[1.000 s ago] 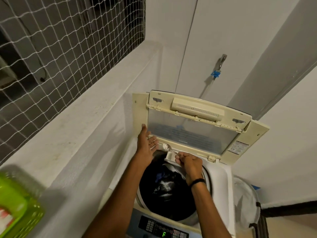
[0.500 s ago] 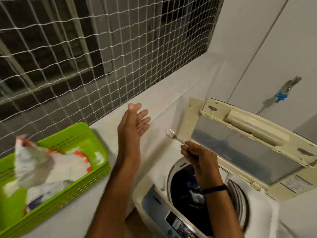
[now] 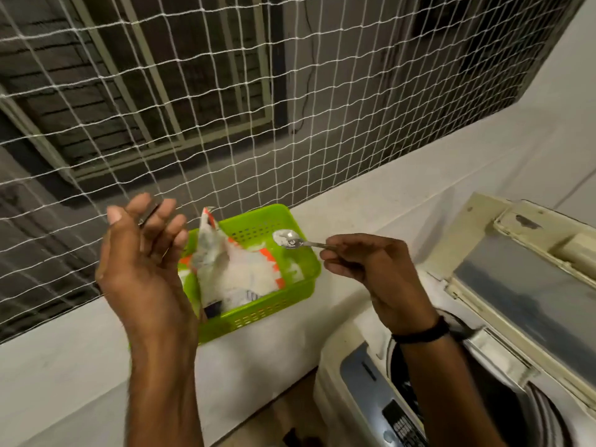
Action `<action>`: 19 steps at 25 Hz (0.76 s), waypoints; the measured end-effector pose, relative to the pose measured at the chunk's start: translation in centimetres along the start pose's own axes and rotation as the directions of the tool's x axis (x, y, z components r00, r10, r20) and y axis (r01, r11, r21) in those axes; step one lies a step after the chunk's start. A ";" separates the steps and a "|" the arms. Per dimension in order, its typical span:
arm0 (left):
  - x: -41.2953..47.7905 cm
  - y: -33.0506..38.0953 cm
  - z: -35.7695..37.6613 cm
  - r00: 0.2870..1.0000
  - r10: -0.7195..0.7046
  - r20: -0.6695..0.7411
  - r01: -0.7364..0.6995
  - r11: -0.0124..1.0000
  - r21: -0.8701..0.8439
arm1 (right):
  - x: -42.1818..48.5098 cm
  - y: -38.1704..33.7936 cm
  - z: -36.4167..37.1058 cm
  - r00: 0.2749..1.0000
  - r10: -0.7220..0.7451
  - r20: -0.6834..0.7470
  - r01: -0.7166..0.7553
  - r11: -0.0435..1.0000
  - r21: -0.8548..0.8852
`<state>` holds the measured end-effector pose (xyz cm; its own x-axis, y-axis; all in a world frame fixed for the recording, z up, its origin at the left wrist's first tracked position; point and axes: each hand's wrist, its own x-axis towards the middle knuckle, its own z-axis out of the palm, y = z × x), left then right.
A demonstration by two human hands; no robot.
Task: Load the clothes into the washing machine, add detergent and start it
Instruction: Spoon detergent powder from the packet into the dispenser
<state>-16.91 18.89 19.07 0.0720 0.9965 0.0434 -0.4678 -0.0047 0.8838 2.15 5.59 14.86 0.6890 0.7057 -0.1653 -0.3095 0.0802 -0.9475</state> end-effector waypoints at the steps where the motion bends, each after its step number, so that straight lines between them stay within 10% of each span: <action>1: 0.4 0.1 -0.8 1.000 -0.006 -0.023 0.006 1.000 0.016 | 0.4 0.5 1.3 1.000 -0.005 0.021 0.006 0.999 -0.047; 6: 1.8 -0.5 -3.3 0.995 -0.066 -0.071 0.072 0.994 0.083 | 3.3 3.4 6.1 0.992 -0.061 0.114 0.103 0.907 -0.408; 11: 2.4 -1.1 -3.6 0.961 -0.272 -0.050 0.276 0.933 0.230 | 5.9 5.9 8.8 0.971 -0.164 0.173 0.230 0.459 -0.858; 19: 2.1 -1.7 -2.2 0.847 -0.526 0.082 0.470 0.811 0.347 | 8.3 4.4 10.6 0.948 0.211 0.239 0.136 0.413 -0.901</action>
<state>-17.95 21.19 16.61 0.3793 0.8392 -0.3898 -0.0402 0.4358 0.8992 -0.51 19.27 12.20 0.4309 0.8543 -0.2907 0.5558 -0.5051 -0.6603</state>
